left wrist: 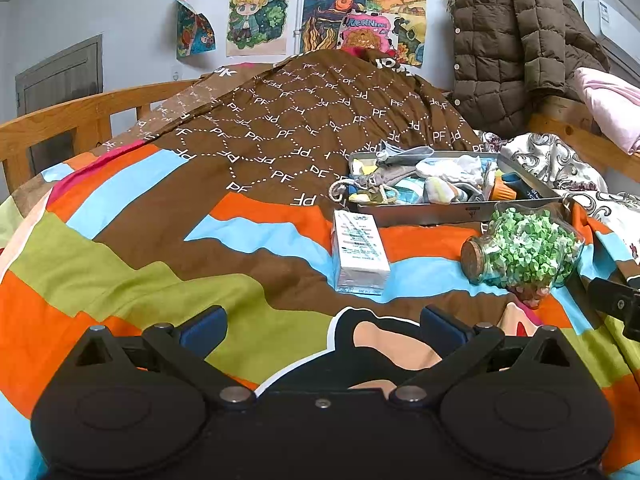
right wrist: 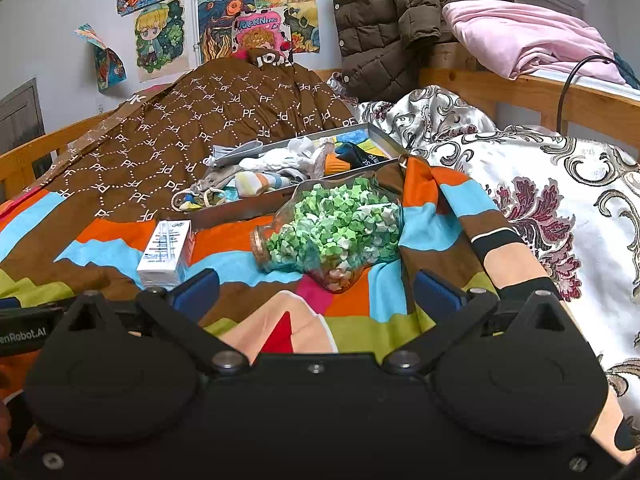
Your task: Organize soft objects
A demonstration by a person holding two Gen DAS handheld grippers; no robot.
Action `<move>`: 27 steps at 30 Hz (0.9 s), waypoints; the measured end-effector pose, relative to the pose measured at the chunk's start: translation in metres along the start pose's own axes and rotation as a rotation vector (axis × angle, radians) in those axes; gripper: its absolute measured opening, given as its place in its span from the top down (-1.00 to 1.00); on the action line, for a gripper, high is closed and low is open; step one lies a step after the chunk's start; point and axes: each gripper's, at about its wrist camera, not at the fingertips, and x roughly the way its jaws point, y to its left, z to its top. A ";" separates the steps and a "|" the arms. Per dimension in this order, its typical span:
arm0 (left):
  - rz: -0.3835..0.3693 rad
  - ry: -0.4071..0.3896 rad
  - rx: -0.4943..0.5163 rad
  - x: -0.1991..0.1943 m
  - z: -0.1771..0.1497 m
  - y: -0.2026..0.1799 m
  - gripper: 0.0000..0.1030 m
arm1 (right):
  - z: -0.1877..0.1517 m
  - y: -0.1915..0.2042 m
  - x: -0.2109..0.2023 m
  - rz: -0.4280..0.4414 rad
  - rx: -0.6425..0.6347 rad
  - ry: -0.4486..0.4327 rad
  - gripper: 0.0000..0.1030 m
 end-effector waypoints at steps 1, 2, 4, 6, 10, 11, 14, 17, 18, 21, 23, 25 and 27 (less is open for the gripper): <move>0.002 -0.002 0.001 0.000 0.000 0.000 -0.98 | 0.000 0.000 0.000 0.000 0.000 0.000 -0.99; 0.001 -0.002 0.001 0.000 0.000 0.000 -0.98 | 0.000 0.000 0.000 0.000 0.000 0.000 -0.99; -0.001 -0.001 0.001 0.000 0.000 0.000 -0.98 | 0.000 0.001 0.000 -0.001 0.000 0.000 -0.99; -0.002 -0.001 0.001 0.000 0.000 0.000 -0.98 | 0.000 0.000 0.000 0.000 0.000 0.000 -0.99; -0.003 -0.001 0.008 0.001 -0.001 -0.001 -0.98 | -0.001 0.001 0.000 0.000 0.000 0.001 -0.99; -0.005 -0.002 0.009 0.001 -0.001 -0.001 -0.98 | -0.001 0.001 0.000 0.000 0.000 0.001 -0.99; -0.019 0.023 0.005 0.002 -0.001 -0.001 -0.98 | -0.001 0.001 0.000 0.000 0.000 0.002 -0.99; -0.028 0.027 -0.002 0.002 -0.001 -0.002 -0.98 | -0.001 0.001 0.000 0.001 -0.001 0.003 -0.99; -0.029 0.031 0.000 0.003 -0.001 -0.002 -0.98 | -0.001 0.001 0.000 0.001 -0.001 0.002 -0.99; -0.032 0.042 0.009 0.003 -0.002 -0.003 -0.98 | -0.001 0.001 0.000 0.000 -0.001 0.002 -0.99; -0.029 0.041 0.015 0.003 -0.003 -0.004 -0.98 | -0.001 0.001 0.001 0.001 0.000 0.002 -0.99; -0.027 0.041 0.018 0.003 -0.002 -0.004 -0.98 | -0.001 0.001 0.001 0.001 -0.001 0.004 -0.99; -0.020 0.038 0.021 0.003 -0.002 -0.004 -0.99 | -0.001 0.001 0.001 0.002 -0.001 0.004 -0.99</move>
